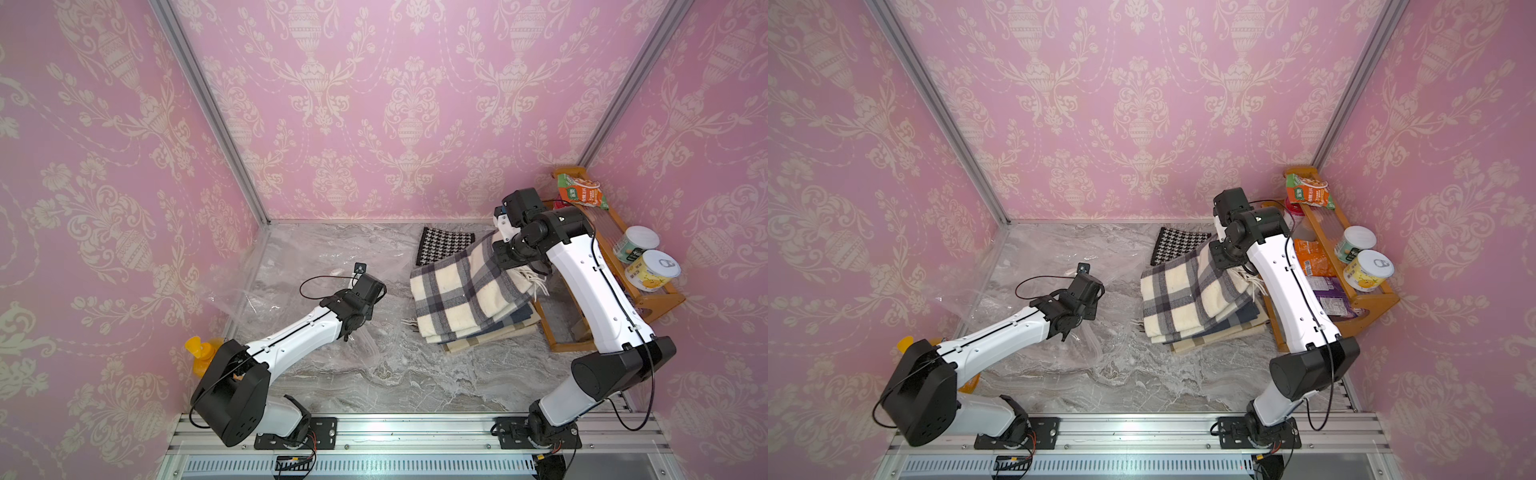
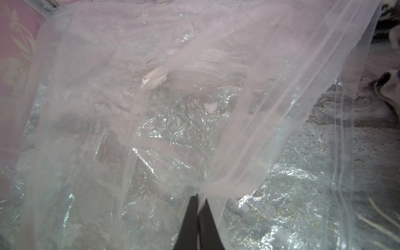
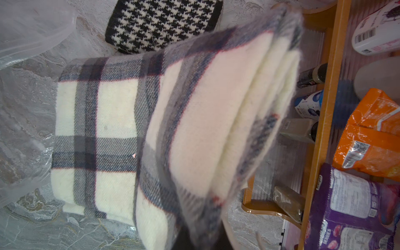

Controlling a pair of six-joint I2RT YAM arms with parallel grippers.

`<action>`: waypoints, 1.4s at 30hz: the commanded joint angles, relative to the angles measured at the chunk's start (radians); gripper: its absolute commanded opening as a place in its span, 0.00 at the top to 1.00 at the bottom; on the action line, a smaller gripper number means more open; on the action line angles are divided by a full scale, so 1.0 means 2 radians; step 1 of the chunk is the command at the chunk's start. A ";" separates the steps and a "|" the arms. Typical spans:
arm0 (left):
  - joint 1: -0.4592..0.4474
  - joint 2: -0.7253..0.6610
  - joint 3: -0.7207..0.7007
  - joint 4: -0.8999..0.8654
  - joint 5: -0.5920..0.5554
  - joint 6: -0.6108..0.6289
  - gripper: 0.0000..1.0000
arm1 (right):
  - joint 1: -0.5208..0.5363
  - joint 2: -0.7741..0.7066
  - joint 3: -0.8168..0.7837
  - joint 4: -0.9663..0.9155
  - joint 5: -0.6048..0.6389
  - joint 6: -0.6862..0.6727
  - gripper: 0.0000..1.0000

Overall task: Take the scarf out of the vacuum bag
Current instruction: Place the scarf at the center of the board.

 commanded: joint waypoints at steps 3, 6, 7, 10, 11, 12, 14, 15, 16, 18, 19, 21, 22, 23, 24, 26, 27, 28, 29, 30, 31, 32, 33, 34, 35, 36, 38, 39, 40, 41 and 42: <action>0.004 -0.004 -0.002 0.012 0.021 -0.002 1.00 | -0.016 -0.006 -0.028 0.037 -0.020 0.017 1.00; 0.004 -0.010 -0.007 0.022 0.034 0.002 1.00 | -0.022 -0.010 -0.042 0.046 -0.028 0.020 1.00; 0.005 -0.013 -0.010 0.025 0.040 0.004 1.00 | -0.023 -0.010 -0.045 0.048 -0.029 0.021 1.00; 0.004 -0.021 -0.015 0.037 0.056 0.008 1.00 | -0.028 -0.011 -0.056 0.054 -0.035 0.025 1.00; 0.004 -0.023 -0.016 0.040 0.063 0.011 1.00 | -0.029 -0.012 -0.058 0.056 -0.037 0.026 1.00; 0.004 -0.025 -0.017 0.044 0.072 0.015 1.00 | -0.030 -0.012 -0.061 0.058 -0.039 0.028 1.00; 0.003 -0.029 -0.017 0.048 0.089 0.022 0.94 | -0.032 -0.011 -0.066 0.060 -0.042 0.029 1.00; 0.003 -0.031 -0.018 0.051 0.099 0.027 0.89 | -0.032 -0.011 -0.068 0.061 -0.043 0.030 1.00; 0.003 -0.034 -0.019 0.055 0.106 0.030 0.81 | -0.033 -0.010 -0.070 0.062 -0.043 0.030 1.00; 0.003 -0.044 -0.025 0.064 0.125 0.036 0.70 | -0.034 -0.010 -0.074 0.065 -0.047 0.031 1.00; 0.003 -0.049 -0.029 0.070 0.132 0.039 0.64 | -0.035 -0.010 -0.077 0.067 -0.047 0.032 1.00; 0.003 -0.061 -0.036 0.081 0.154 0.045 0.53 | -0.036 -0.010 -0.080 0.069 -0.050 0.032 1.00; 0.002 -0.065 -0.039 0.085 0.164 0.049 0.46 | -0.037 -0.010 -0.081 0.070 -0.052 0.032 1.00; 0.002 -0.069 -0.041 0.089 0.175 0.051 0.36 | -0.038 -0.009 -0.082 0.070 -0.053 0.033 1.00; 0.002 -0.073 -0.043 0.092 0.185 0.053 0.27 | -0.039 -0.009 -0.082 0.071 -0.054 0.034 1.00; 0.001 -0.085 -0.051 0.105 0.208 0.056 0.12 | -0.040 -0.008 -0.084 0.073 -0.057 0.035 1.00; 0.001 -0.092 -0.057 0.113 0.219 0.055 0.06 | -0.041 -0.008 -0.085 0.074 -0.058 0.035 1.00; 0.001 -0.099 -0.061 0.119 0.228 0.054 0.02 | -0.041 -0.007 -0.087 0.074 -0.059 0.036 1.00; 0.001 -0.107 -0.064 0.124 0.237 0.053 0.01 | -0.041 -0.007 -0.089 0.075 -0.059 0.036 1.00; 0.001 -0.115 -0.066 0.127 0.243 0.052 0.01 | -0.042 -0.007 -0.091 0.076 -0.060 0.037 1.00; 0.001 -0.121 -0.066 0.127 0.248 0.050 0.01 | -0.042 -0.007 -0.093 0.077 -0.061 0.036 1.00; 0.001 -0.128 -0.065 0.126 0.254 0.049 0.01 | -0.043 -0.007 -0.095 0.079 -0.062 0.037 1.00; 0.001 -0.135 -0.061 0.124 0.257 0.047 0.01 | -0.043 -0.007 -0.098 0.080 -0.064 0.037 1.00; 0.001 -0.140 -0.058 0.120 0.259 0.047 0.01 | -0.043 -0.008 -0.100 0.080 -0.064 0.038 1.00; 0.001 -0.145 -0.053 0.115 0.261 0.046 0.01 | -0.044 -0.009 -0.103 0.082 -0.065 0.038 1.00; 0.001 -0.149 -0.048 0.111 0.261 0.046 0.01 | -0.044 -0.010 -0.106 0.083 -0.064 0.040 1.00; 0.001 -0.157 -0.038 0.103 0.263 0.045 0.01 | -0.045 -0.010 -0.112 0.085 -0.064 0.041 1.00; 0.001 -0.160 -0.033 0.099 0.263 0.045 0.01 | -0.046 -0.010 -0.114 0.086 -0.065 0.041 1.00; 0.001 -0.163 -0.030 0.096 0.265 0.045 0.01 | -0.046 -0.011 -0.118 0.087 -0.065 0.042 1.00; 0.002 -0.166 -0.027 0.093 0.265 0.044 0.01 | -0.047 -0.011 -0.121 0.088 -0.065 0.042 1.00; 0.002 -0.168 -0.024 0.091 0.265 0.044 0.01 | -0.048 -0.011 -0.125 0.090 -0.065 0.043 1.00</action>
